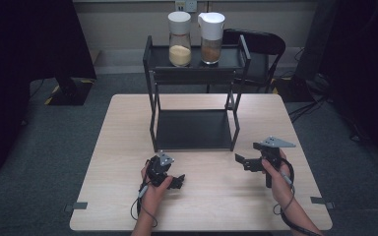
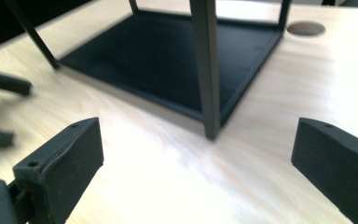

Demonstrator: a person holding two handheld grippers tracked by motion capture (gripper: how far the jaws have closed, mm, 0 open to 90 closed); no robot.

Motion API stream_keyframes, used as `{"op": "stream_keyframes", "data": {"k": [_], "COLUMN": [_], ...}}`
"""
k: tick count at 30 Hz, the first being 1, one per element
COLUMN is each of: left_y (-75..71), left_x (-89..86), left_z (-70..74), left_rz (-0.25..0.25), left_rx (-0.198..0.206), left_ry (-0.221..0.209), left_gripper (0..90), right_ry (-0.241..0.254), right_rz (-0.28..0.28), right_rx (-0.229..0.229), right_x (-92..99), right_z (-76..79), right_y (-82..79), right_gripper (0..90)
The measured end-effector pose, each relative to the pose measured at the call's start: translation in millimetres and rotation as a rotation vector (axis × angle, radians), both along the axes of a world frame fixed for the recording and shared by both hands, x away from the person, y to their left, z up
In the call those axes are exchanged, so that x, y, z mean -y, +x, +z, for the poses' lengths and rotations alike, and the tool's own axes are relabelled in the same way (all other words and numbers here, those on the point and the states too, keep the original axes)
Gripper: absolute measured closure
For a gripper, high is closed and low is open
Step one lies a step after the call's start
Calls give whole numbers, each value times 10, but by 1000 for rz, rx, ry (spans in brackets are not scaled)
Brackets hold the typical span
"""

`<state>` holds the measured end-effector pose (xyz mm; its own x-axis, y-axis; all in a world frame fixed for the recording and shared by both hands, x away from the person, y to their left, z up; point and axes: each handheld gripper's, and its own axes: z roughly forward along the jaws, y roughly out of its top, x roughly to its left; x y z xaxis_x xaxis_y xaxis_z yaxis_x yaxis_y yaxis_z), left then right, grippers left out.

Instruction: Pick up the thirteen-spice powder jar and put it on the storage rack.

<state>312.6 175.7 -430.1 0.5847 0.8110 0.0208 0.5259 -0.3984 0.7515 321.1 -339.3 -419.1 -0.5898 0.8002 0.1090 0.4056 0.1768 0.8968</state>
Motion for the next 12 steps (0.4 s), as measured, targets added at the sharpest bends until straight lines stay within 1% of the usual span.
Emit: {"op": "stream_keyframes", "data": {"k": [3,7,8,10,12], "left_y": [-2,0,2,6,0], "left_x": [2,2,-2,-8,-20], "left_z": [2,5,7,10,20], "left_rz": [2,2,0,-4,-7], "left_rx": [-1,-3,-4,-6,-11], "left_ry": [0,1,1,2,3], "left_gripper": [0,0,0,0,0], "right_ry": [-55,-141,-170,-189,-166], "right_rz": [4,0,2,3,-3], "right_rx": [-13,-41,-44,-51,-61], "right_x": [15,10,7,18,41], "right_z": [-42,-92,-109,-131,-144], "right_y": [-47,-116,-135,-159,-175], "right_gripper": [8,7,7,9,8]}}
